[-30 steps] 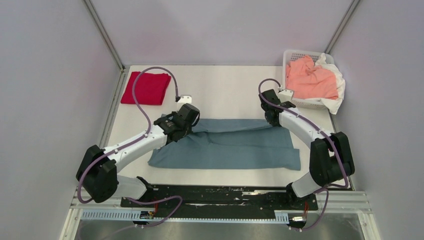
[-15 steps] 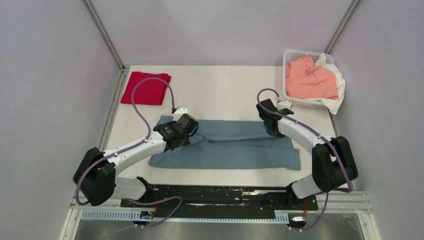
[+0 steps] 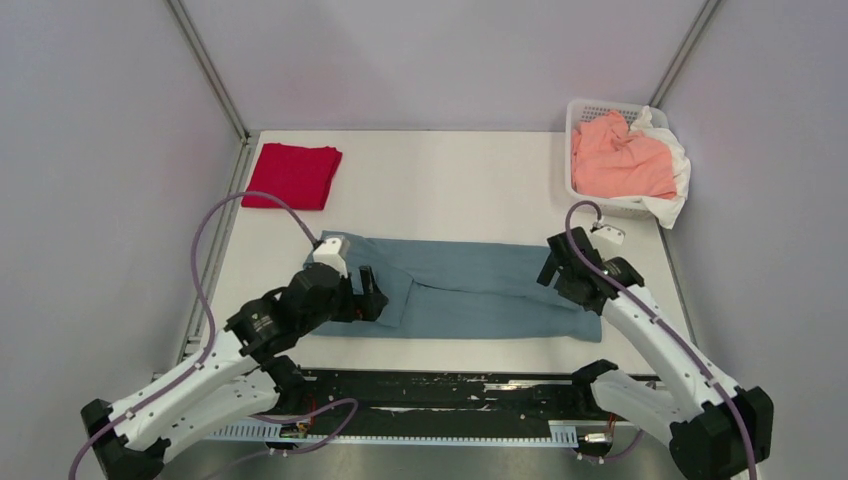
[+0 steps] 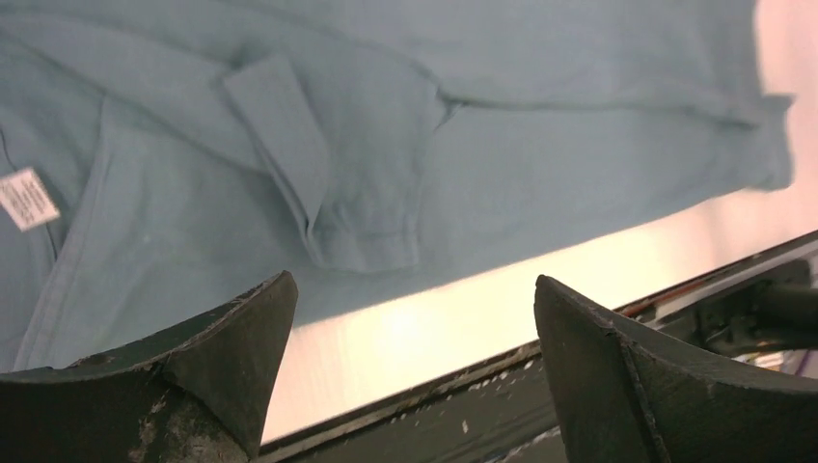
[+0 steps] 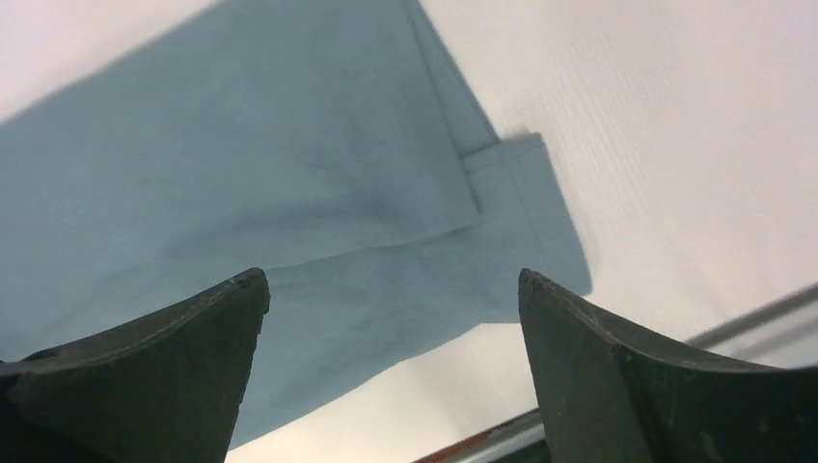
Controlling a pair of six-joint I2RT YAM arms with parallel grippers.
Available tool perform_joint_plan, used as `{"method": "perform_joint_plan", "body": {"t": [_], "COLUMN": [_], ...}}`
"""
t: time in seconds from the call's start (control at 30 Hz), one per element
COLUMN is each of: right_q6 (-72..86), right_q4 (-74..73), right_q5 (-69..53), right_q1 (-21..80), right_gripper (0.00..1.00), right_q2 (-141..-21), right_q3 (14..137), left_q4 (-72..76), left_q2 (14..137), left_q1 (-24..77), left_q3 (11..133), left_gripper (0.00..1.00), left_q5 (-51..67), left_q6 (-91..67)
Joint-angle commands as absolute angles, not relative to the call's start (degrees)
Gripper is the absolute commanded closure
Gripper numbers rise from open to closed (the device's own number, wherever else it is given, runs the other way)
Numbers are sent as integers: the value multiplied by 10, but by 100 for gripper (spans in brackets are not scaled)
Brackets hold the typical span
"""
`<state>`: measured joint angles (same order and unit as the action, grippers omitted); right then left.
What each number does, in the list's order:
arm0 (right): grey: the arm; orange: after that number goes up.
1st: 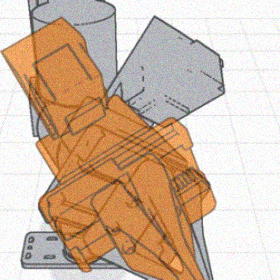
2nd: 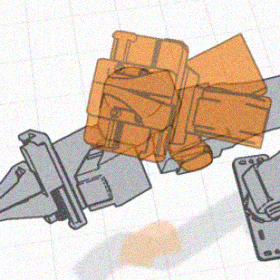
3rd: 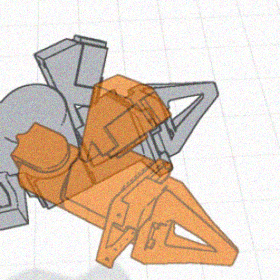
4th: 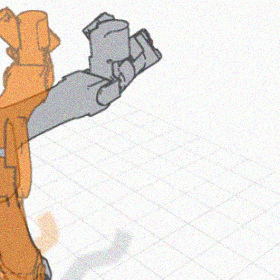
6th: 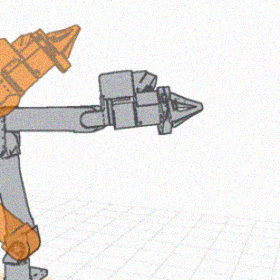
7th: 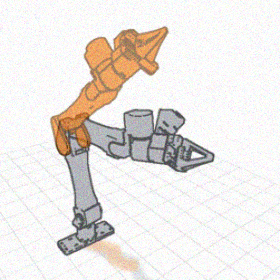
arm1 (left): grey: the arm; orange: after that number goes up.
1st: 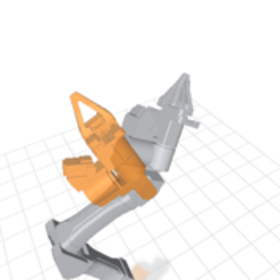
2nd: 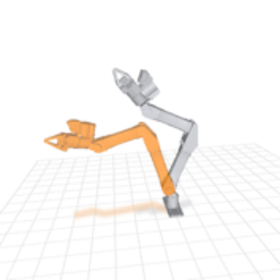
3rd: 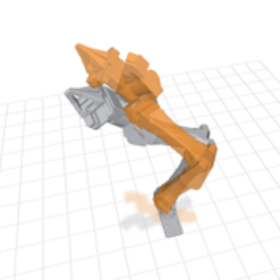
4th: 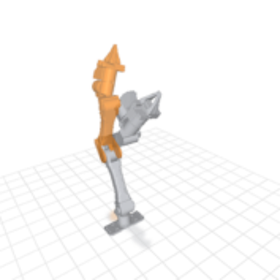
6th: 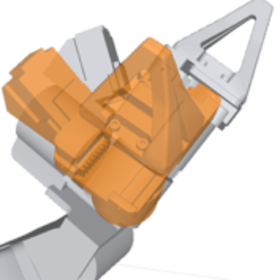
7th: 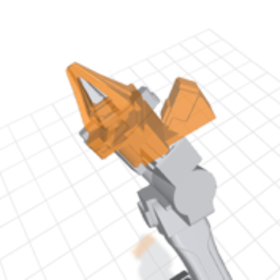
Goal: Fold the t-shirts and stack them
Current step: Fold the other side of the tshirt into a rectangle, then rotate the tshirt 90 degrees
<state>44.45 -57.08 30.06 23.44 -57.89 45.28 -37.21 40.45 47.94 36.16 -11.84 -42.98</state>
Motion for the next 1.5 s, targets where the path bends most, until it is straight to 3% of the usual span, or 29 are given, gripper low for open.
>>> {"method": "perform_joint_plan", "body": {"t": [0.0,0.2,0.3,0.47,0.7,0.9,1.0,1.2,1.33,1.47], "right_q6": [392,365,362,371,370,371,367,325,321,326], "right_q4": [-453,-348,-312,-281,-243,-239,-233,-199,-187,-180], "right_q5": [229,147,141,138,103,104,106,40,10,-14], "right_q1": [236,235,233,220,177,169,169,170,170,171], "right_gripper": [0,0,0,0,0,0,0,0,0,0], "right_q2": [-523,-541,-574,-639,-708,-727,-730,-750,-784,-801], "right_q3": [447,421,417,416,404,403,404,413,418,419], "left_q4": [-279,-170,-181,-182,-203,-465,-504,-386,-239,-193], "left_q2": [398,587,713,814,796,678,592,573,646,743], "left_q1": [479,472,453,422,384,377,377,372,328,294], "left_q3": [376,451,503,520,400,376,367,366,408,451], "left_gripper": [0,0,0,0,0,0,0,0,0,0], "left_q5": [-164,-161,-135,-98,-107,-224,-225,-172,-97,-71], "left_q6": [-414,-383,-383,-397,-436,-572,-605,-571,-542,-542]}}
